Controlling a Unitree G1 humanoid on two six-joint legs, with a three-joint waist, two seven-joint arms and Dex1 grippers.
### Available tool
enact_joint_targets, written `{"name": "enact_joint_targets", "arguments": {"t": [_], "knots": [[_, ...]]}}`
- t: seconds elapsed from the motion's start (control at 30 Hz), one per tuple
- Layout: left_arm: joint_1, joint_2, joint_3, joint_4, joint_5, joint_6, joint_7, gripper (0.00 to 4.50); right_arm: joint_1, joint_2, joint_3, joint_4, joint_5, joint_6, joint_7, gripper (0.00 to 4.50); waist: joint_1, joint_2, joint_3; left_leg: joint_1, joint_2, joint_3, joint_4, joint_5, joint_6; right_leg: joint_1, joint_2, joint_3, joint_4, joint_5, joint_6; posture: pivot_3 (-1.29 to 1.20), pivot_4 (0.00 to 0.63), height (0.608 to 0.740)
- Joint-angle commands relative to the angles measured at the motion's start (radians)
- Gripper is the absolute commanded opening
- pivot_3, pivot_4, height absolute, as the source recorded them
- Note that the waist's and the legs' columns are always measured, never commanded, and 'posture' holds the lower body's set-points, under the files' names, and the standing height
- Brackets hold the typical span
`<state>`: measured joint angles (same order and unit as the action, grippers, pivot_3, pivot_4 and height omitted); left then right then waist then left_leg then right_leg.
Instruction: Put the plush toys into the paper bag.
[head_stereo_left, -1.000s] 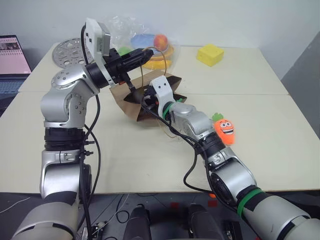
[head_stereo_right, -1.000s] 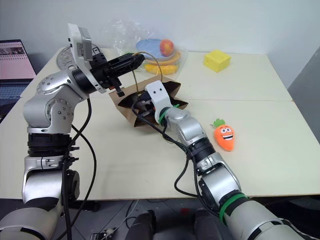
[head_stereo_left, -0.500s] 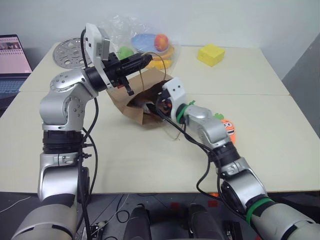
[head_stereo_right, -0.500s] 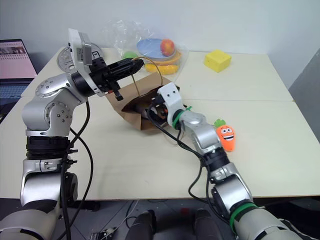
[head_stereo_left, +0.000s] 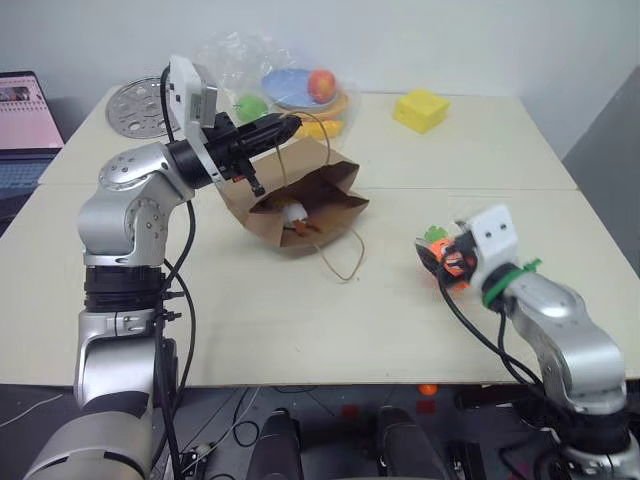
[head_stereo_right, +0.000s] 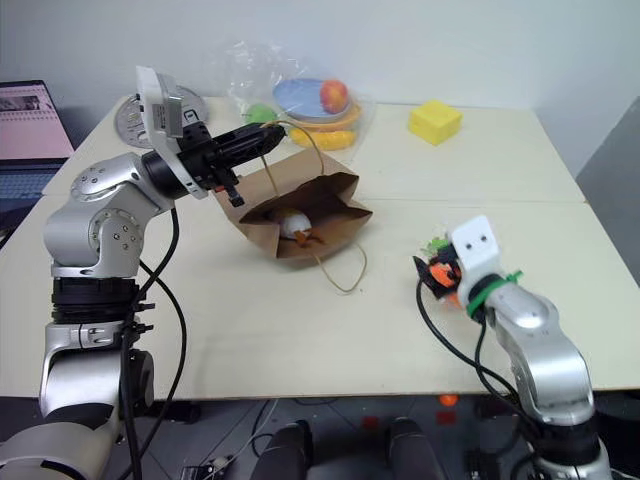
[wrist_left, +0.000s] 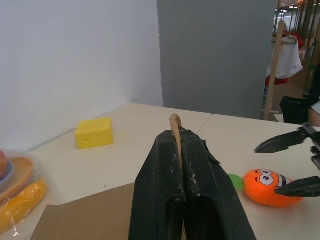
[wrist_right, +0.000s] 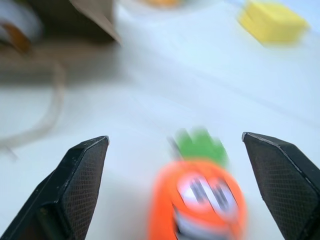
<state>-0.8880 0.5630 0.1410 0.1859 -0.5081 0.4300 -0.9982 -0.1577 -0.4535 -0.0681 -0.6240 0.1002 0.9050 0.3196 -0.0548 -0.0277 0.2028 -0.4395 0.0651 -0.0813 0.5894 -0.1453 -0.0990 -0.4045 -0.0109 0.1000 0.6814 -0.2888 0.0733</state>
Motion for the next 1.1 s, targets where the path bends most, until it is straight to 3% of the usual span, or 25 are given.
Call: {"name": "enact_joint_targets", "arguments": {"t": [0.03,0.4,0.5,0.83,0.87,1.1], "knots": [[-0.022,0.0,0.004,-0.009,-0.008,-0.02,-0.012,0.0,0.082,0.02,-0.032,-0.053,-0.038,0.006,-0.069,4.48,-0.001,0.0,0.0,0.0,0.0,0.0,0.0,0.0,0.0,0.0,0.0,0.0,0.0,0.0,0.0,0.0,0.15,0.74],[-0.04,-0.002,-0.005,0.011,0.003,-0.031,-0.018,0.0,0.136,0.161,-0.017,0.032,-0.027,-0.097,-0.122,4.48,-0.003,0.0,0.0,0.0,0.0,0.001,0.002,0.0,0.0,0.001,0.0,0.001,0.0,-0.001,0.003,0.0,0.15,0.74],[-0.037,0.003,-0.003,0.004,0.002,-0.026,-0.014,0.0,0.134,0.147,-0.015,0.046,-0.023,-0.11,-0.1,3.9,-0.002,0.0,0.0,0.0,0.0,0.001,0.002,0.0,0.0,0.001,0.0,0.001,0.0,-0.001,0.003,0.0,0.15,0.74],[-0.035,0.011,-0.001,-0.009,0.0,-0.019,-0.003,0.0,0.111,0.108,-0.027,0.067,-0.001,-0.166,-0.044,0.23,-0.002,0.0,0.0,0.0,0.0,0.001,0.002,0.0,0.0,0.001,0.0,0.001,0.0,-0.001,0.003,0.0,0.15,0.74],[-0.034,0.012,-0.001,-0.01,0.0,-0.018,-0.004,0.0,0.106,0.089,-0.026,0.062,0.005,-0.179,-0.023,0.01,-0.002,0.0,0.0,0.0,0.0,0.001,0.002,0.0,0.0,0.001,0.0,0.001,0.001,-0.001,0.003,0.0,0.15,0.74],[-0.036,0.018,-0.004,0.0,0.002,-0.018,-0.014,0.0,-0.075,-0.049,-0.008,0.039,0.188,-0.183,0.23,0.01,-0.006,0.0,0.0,0.001,0.0,0.001,0.003,0.0,0.0,0.002,0.0,0.001,0.001,-0.001,0.004,0.0,0.15,0.74]]}}
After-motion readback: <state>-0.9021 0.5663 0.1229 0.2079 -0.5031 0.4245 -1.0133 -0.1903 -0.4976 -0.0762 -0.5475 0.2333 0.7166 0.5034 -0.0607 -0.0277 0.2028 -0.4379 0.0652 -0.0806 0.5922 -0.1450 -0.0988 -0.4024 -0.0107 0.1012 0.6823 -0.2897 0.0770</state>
